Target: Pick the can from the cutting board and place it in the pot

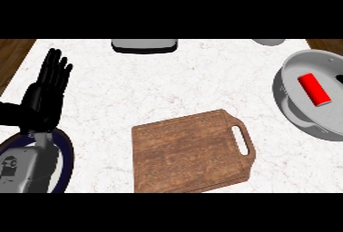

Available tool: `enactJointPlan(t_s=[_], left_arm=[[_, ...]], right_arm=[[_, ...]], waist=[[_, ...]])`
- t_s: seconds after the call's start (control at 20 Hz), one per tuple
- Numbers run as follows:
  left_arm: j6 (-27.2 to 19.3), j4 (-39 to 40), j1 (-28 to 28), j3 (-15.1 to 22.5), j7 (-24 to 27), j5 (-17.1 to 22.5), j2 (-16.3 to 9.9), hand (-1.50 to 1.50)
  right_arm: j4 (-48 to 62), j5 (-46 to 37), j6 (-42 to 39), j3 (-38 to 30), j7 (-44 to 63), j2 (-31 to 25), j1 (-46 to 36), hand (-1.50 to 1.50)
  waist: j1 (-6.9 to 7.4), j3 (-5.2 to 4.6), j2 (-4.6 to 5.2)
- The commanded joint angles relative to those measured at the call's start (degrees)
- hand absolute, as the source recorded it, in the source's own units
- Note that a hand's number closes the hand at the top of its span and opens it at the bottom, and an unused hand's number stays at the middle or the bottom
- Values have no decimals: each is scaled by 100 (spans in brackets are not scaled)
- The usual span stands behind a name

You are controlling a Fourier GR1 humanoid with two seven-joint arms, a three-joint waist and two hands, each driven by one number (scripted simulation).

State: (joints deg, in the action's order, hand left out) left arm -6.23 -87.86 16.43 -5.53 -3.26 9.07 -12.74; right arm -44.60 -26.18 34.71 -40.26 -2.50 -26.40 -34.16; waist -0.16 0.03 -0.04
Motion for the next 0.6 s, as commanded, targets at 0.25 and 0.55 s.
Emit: enactJointPlan(t_s=[0.25,0.55], left_arm=[[-164,148,283,35,-126,-147,147,0],[28,124,19,-87,176,-97,99,0]], right_arm=[[-706,1542,-463,-811,-1252,-117,1130,-150],[-1432,2260,-1121,-1245,-1540,-138,2308,-150]], waist=[[-22,1,5],[-45,0,1]])
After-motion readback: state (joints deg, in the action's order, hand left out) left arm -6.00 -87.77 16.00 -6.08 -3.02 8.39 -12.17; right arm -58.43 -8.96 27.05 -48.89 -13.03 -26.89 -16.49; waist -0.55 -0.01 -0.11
